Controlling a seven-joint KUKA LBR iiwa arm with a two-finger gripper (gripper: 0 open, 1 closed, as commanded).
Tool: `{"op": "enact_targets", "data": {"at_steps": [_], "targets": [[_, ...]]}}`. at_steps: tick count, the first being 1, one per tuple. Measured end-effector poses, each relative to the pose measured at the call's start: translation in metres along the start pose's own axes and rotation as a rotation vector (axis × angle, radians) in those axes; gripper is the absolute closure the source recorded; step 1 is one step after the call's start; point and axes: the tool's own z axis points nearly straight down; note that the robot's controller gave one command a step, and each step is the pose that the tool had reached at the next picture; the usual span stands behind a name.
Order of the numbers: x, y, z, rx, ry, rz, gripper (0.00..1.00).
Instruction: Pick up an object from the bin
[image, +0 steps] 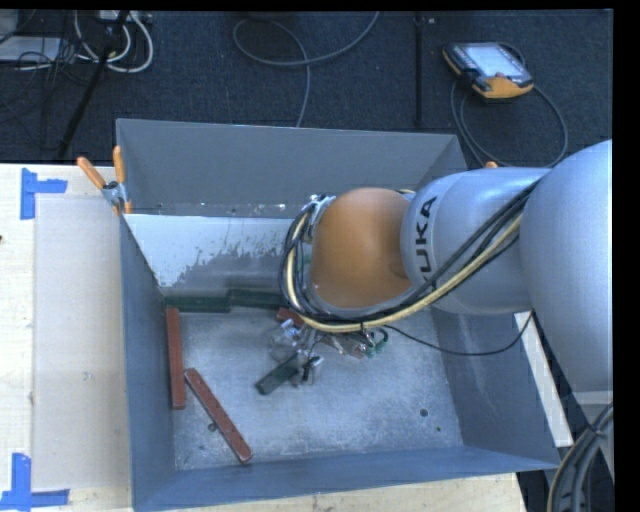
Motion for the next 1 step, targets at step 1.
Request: {"op": "enact_targets", "data": {"at_steps": [1], "targets": [[0.0109, -0.006, -0.1838, 0.004, -0.007, -0.022, 1.0]]}}
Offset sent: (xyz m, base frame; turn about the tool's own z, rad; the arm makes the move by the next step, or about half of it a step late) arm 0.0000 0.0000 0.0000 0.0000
